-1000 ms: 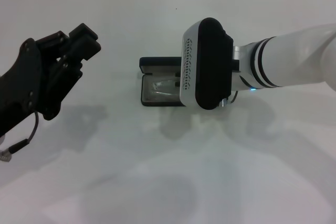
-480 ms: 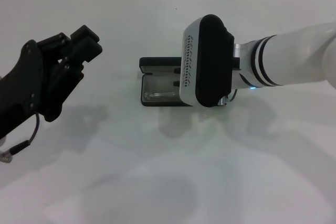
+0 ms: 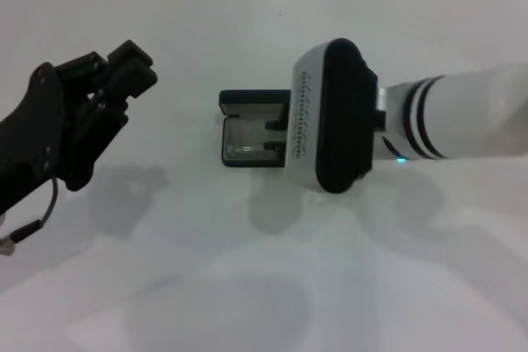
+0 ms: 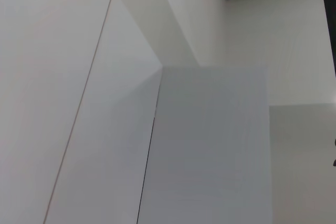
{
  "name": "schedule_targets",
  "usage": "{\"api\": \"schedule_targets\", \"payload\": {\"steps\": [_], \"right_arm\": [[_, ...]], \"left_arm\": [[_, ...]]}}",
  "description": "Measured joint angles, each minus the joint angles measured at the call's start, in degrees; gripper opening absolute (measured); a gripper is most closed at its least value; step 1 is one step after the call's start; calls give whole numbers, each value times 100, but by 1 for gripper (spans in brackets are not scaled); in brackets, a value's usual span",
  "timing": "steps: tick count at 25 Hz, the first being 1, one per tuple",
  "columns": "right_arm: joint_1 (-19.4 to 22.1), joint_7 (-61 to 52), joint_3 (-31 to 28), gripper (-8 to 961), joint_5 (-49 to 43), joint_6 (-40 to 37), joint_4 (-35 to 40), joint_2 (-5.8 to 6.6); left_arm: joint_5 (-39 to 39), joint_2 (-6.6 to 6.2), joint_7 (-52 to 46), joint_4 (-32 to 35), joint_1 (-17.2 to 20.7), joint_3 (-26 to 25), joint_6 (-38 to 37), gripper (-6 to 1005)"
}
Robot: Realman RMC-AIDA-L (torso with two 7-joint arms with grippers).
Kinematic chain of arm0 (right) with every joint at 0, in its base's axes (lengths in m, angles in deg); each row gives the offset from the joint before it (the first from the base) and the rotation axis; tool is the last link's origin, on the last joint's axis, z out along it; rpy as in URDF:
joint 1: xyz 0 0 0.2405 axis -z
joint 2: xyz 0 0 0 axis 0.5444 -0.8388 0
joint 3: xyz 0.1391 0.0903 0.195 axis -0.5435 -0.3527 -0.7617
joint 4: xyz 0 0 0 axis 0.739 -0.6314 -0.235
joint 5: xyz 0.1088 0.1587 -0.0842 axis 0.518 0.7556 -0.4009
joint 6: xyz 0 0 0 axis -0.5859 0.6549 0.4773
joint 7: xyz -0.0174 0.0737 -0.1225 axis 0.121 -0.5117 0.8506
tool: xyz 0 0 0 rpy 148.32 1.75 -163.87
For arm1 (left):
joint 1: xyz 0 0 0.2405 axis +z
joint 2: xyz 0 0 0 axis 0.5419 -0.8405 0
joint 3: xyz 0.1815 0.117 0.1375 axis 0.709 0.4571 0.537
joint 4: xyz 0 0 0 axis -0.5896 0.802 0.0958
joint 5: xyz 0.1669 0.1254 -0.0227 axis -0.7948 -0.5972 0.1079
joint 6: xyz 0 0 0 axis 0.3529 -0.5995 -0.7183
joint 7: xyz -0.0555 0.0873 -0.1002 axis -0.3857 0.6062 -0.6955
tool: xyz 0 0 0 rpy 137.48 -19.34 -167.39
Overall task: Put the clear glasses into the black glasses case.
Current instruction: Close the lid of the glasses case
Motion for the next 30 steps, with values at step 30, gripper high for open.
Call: {"api": "schedule_targets", "payload": {"steps": [30], "right_arm": [[3098, 3122, -6877, 184, 4943, -5149, -198, 86]], "left_arm": [[-2182, -413, -2099, 1926, -1523, -56, 2363, 168]]}}
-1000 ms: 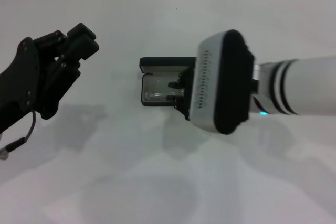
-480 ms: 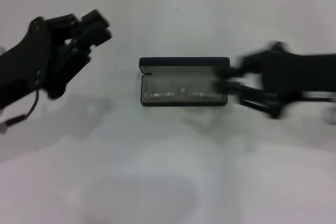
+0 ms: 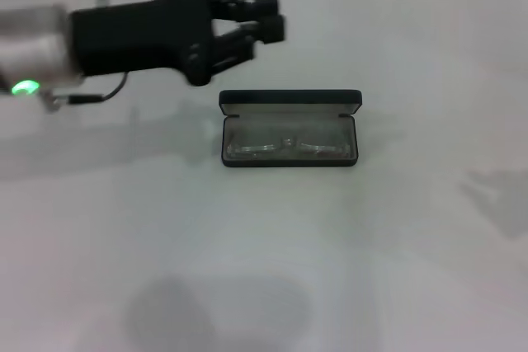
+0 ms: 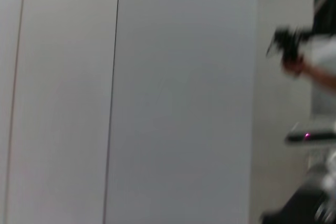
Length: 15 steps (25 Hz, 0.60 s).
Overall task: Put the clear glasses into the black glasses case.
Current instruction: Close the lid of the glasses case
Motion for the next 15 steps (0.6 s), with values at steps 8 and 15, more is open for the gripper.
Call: {"api": "schedule_targets", "payload": {"steps": [8, 15], "right_arm": [[69, 384, -940, 186, -47, -214, -1204, 1], [-10, 609, -958, 188, -35, -219, -1570, 1]], "left_arm": [[-1627, 356, -227, -419, -914, -174, 1261, 257], [-2279, 625, -347, -451, -1148, -172, 2126, 270]]}}
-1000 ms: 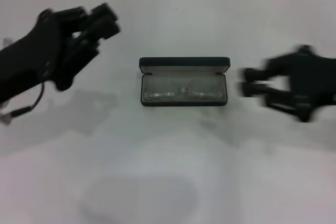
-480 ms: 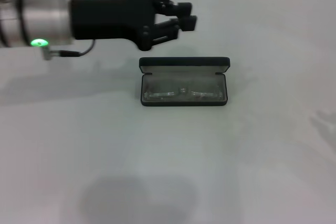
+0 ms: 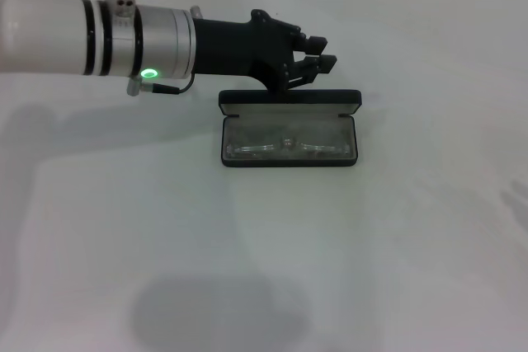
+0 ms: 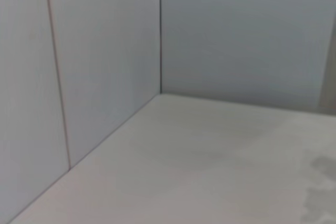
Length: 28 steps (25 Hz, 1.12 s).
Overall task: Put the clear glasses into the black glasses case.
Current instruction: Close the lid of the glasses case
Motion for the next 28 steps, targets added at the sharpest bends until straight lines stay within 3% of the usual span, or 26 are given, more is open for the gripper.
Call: {"api": "schedule_targets", "payload": {"steps": [4, 15, 28], "right_arm": [[-129, 18, 25, 189, 2, 12, -120, 0], [-475, 79, 35, 191, -25, 143, -404, 0], [-591, 111, 208, 194, -33, 276, -462, 0]], "left_arm": [[-179, 32, -73, -132, -37, 38, 372, 266], [-289, -98, -162, -434, -56, 48, 474, 255], [-477, -27, -177, -617, -186, 62, 519, 231]]}}
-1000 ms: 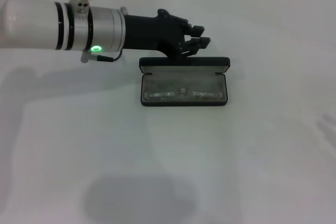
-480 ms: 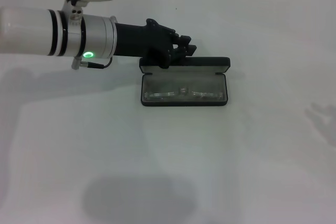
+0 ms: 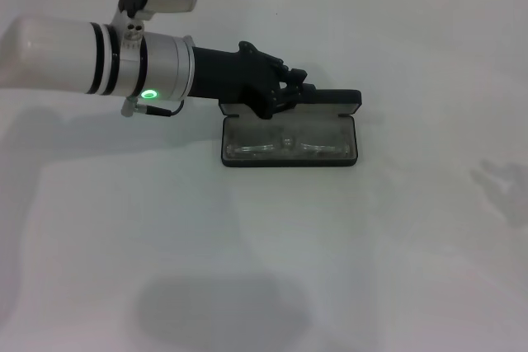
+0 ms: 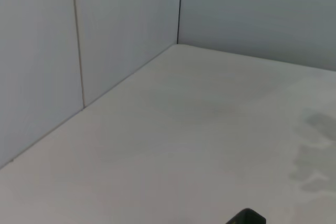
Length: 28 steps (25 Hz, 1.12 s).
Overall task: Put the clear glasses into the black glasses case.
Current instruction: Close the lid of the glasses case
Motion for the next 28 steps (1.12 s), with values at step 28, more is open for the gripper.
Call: {"api": "schedule_targets", "payload": {"steps": [28], "right_arm": [[-43, 57, 129, 201, 38, 22, -73, 0]], "left_arm": [[-531, 66, -164, -40, -46, 16, -384, 232]]}}
